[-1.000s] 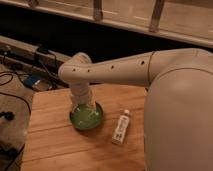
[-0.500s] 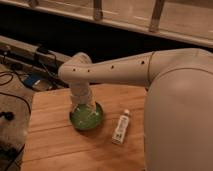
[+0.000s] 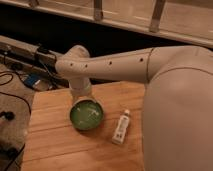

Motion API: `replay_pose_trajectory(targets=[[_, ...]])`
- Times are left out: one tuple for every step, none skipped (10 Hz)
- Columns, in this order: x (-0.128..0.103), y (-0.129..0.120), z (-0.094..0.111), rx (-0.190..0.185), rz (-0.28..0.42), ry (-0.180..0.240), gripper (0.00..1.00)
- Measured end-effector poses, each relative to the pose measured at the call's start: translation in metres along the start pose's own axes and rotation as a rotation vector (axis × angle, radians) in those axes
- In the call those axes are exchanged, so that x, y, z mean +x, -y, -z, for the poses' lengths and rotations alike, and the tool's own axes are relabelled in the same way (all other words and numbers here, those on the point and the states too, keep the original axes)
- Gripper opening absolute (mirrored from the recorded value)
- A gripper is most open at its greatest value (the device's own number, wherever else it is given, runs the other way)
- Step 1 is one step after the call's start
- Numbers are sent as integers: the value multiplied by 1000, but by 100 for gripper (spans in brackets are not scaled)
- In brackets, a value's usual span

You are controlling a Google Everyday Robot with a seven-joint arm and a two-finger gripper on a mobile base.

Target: Place the bottle in the ceramic bowl

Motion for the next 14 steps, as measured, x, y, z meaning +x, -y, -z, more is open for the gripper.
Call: replay_pose_trajectory(targets=[[-6, 15, 5, 6, 7, 22, 65], [-9, 36, 8, 24, -9, 41, 65], [-8, 50, 8, 35, -34, 46, 65], [-5, 74, 8, 47, -77, 50, 65], [0, 92, 9, 56, -104, 50, 65], [6, 112, 9, 68, -137, 48, 65], [13, 124, 8, 80, -152, 42, 65], [25, 139, 7, 93, -164, 33, 65], [33, 150, 6, 105, -164, 25, 65], [42, 156, 5, 122, -154, 12, 65], [51, 152, 3, 131, -133, 2, 65], [60, 146, 1, 145, -113, -12, 65], [68, 150, 0, 150, -114, -24, 65], [80, 157, -3, 160, -123, -38, 65]])
